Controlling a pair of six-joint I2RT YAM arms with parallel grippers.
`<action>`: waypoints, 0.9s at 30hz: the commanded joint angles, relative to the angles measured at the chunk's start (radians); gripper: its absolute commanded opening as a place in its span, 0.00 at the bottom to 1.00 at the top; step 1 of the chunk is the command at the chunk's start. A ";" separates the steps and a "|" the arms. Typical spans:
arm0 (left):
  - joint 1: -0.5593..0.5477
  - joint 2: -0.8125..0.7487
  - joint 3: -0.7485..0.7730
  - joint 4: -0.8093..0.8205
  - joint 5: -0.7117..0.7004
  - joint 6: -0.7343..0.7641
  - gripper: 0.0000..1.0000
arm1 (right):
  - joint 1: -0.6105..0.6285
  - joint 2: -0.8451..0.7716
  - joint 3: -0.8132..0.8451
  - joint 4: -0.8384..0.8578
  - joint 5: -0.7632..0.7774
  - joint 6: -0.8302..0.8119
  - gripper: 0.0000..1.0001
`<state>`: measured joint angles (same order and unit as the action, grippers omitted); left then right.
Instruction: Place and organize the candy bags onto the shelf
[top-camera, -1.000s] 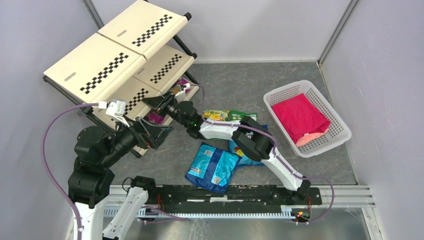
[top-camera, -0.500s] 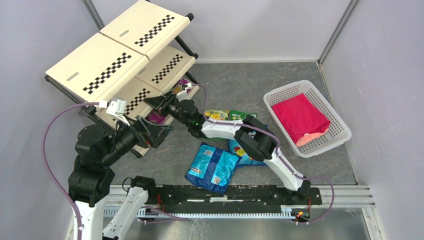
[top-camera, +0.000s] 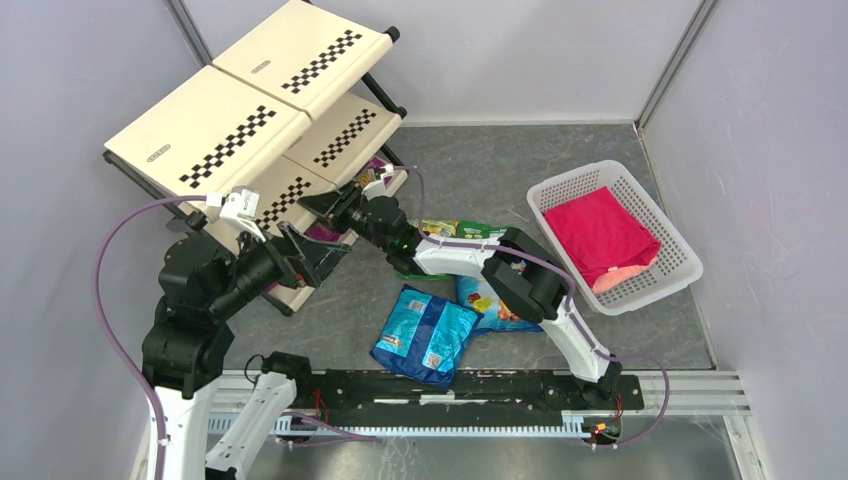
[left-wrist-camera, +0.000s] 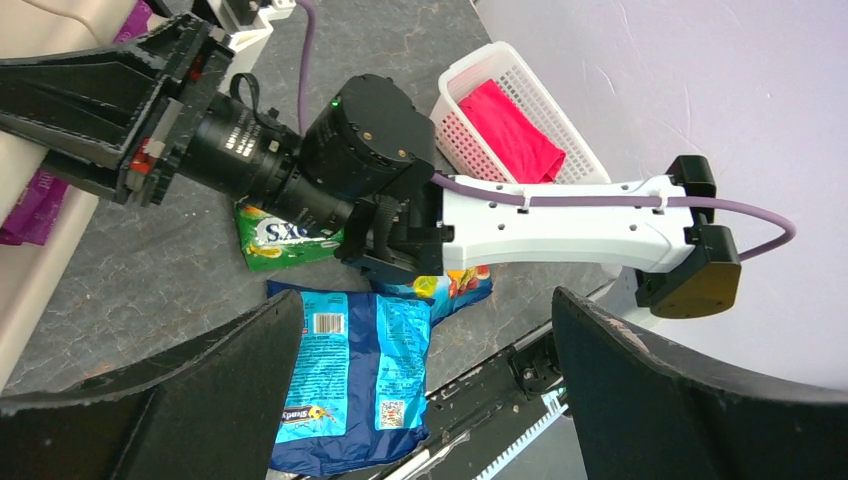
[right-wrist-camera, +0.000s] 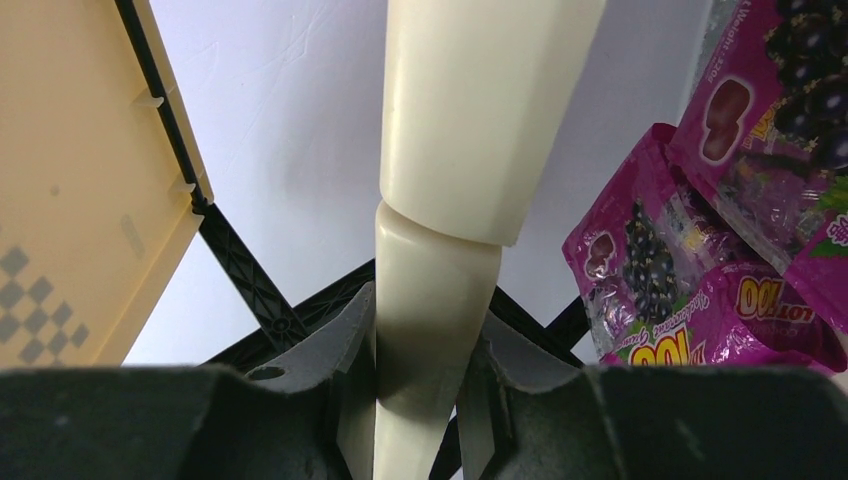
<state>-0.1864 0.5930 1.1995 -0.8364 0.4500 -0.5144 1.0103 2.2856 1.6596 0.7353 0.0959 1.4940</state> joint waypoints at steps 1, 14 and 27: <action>0.004 0.012 0.023 0.025 0.016 -0.016 0.99 | -0.046 -0.161 -0.069 0.118 0.106 -0.101 0.00; 0.005 0.010 0.007 0.025 0.017 -0.011 1.00 | -0.049 -0.170 -0.154 0.181 0.073 -0.123 0.33; 0.004 0.016 -0.013 0.030 0.137 0.020 1.00 | -0.151 -0.525 -0.568 -0.015 -0.240 -0.569 0.89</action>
<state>-0.1864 0.5968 1.1961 -0.8360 0.5125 -0.5137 0.8890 1.8965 1.1851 0.8043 0.0017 1.1751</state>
